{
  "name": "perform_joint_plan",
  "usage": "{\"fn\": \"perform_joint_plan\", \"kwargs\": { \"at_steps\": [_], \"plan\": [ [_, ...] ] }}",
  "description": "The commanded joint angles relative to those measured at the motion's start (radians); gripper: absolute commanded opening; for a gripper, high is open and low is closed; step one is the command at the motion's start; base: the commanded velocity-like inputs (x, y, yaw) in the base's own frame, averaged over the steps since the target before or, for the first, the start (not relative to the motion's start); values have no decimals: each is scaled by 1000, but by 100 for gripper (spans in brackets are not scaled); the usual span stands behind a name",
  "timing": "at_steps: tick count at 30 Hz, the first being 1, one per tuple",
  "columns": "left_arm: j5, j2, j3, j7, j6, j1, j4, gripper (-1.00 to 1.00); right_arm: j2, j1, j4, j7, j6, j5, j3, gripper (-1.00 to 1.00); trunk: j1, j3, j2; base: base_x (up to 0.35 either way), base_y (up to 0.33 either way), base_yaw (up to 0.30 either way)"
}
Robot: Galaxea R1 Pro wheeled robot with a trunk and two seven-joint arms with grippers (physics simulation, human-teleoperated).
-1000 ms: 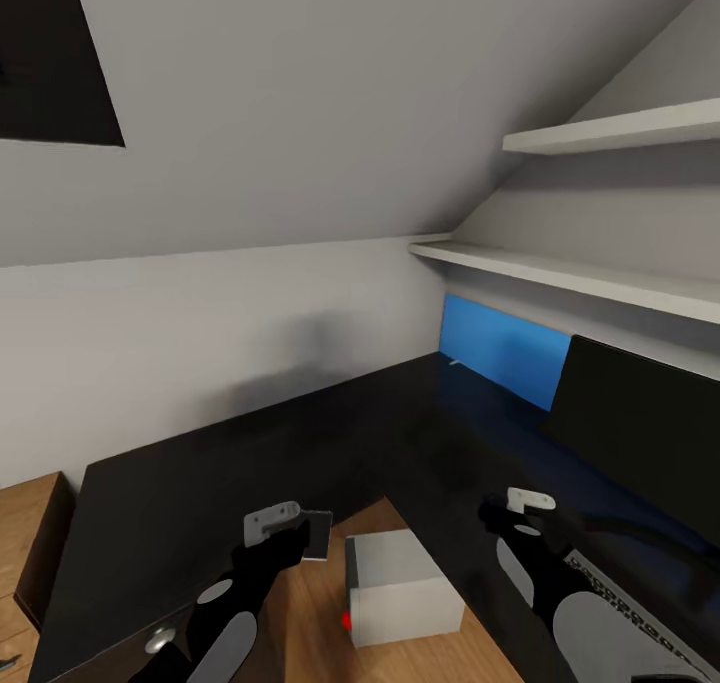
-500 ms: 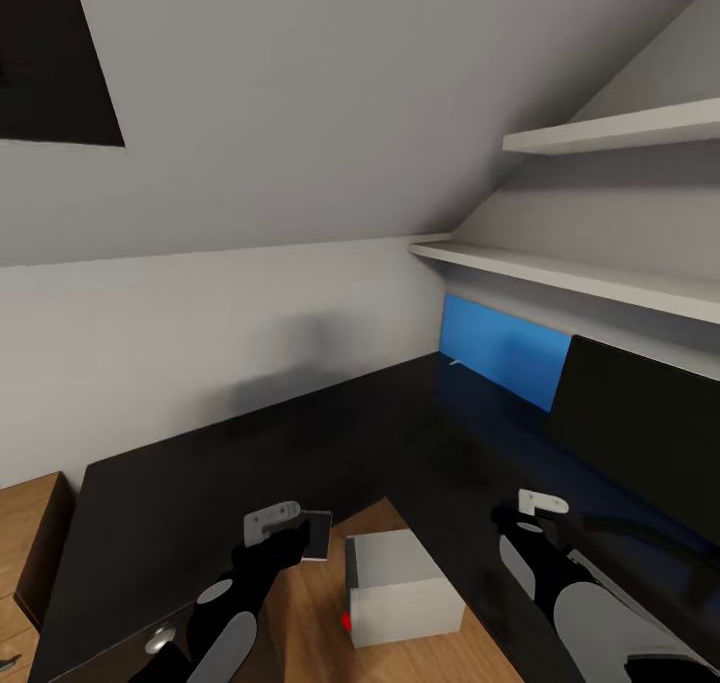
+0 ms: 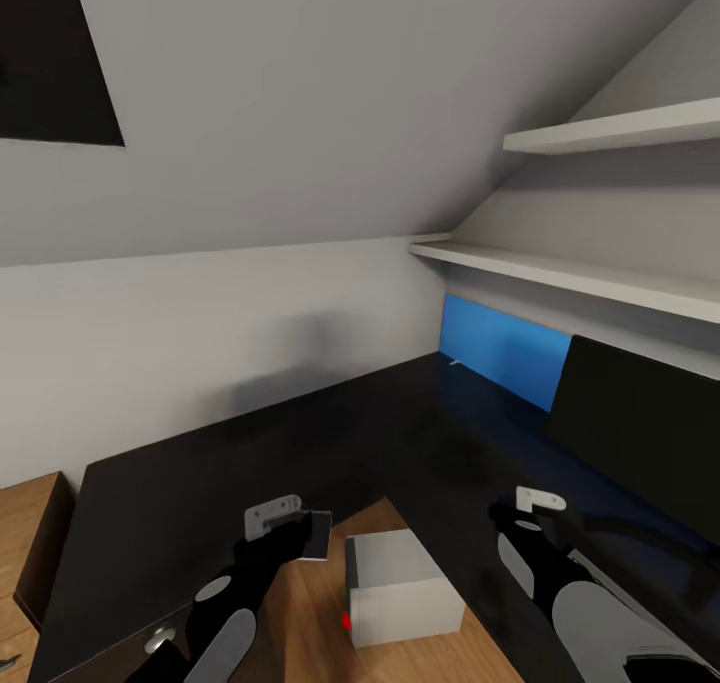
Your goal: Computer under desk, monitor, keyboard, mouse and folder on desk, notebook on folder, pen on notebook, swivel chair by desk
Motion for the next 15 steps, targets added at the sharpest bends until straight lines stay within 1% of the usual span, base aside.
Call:
{"fn": "perform_joint_plan", "kwargs": {
  "at_steps": [1, 4, 9, 11, 12, 15],
  "plan": [
    [5, 0, -2, 8, 2, -1, -2, 100, 0, -1, -2, -4, 4, -9, 3, -100, 4, -5, -9, 0, 0, 0],
    [6, 0, -2, 11, 3, -1, -3, 100, 0, 0, 2, -5, 11, -10, 0, -100, 16, -15, -30, 0, 0, 0],
    [8, -3, -3, 57, 2, -1, -4, 100, -2, 0, 5, -6, 13, -17, -4, -100, 35, -30, -65, 0, 0, 0],
    [8, -3, -3, 64, 2, -2, -4, 100, -3, 0, 5, -5, 13, -37, -4, -100, 43, -36, -79, 0, 0, 0],
    [8, -3, -4, 68, 2, -2, -4, 100, -4, -1, 5, -2, 13, -83, -4, -100, 47, -40, -86, 0, 0, 0],
    [8, -3, -4, 69, 2, -1, -4, 100, -4, -1, 5, -1, 13, -93, -4, -100, 58, -49, -107, 0, 0, 0]
  ]
}}
